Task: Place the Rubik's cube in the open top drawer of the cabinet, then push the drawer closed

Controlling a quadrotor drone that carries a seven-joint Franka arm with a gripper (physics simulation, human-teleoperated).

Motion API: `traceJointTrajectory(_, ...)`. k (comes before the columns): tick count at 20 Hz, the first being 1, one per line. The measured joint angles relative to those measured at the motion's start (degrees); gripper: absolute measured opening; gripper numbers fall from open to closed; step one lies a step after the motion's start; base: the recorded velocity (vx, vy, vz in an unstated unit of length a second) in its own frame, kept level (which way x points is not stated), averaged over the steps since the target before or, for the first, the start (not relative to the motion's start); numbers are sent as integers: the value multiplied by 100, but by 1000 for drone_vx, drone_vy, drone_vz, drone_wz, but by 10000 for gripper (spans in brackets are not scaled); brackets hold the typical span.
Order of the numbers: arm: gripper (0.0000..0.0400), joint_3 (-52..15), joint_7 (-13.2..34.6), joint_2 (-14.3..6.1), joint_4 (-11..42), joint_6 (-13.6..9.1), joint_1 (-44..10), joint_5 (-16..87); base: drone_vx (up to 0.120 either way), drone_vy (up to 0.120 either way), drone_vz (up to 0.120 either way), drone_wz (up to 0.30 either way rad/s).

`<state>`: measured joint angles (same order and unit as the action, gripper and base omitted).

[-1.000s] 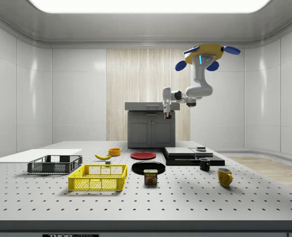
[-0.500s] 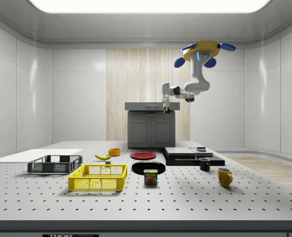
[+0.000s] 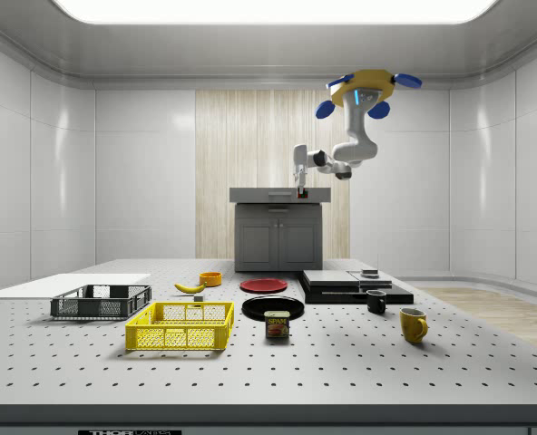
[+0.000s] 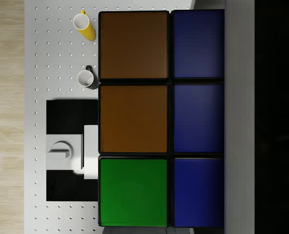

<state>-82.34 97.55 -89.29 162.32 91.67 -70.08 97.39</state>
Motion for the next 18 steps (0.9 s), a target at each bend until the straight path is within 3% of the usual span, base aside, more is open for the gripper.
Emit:
traceJointTrajectory(3, 325, -2, 2, -19, 0, 17, -3, -7, 0, -120, 120, 0)
traceJointTrajectory(6, 325, -3, 4, -36, -1, 34, -5, -14, 93, -120, 120, 0)
traceJointTrajectory(18, 325, -9, 10, -95, -2, 88, -13, -37, 0, -120, 120, 0)
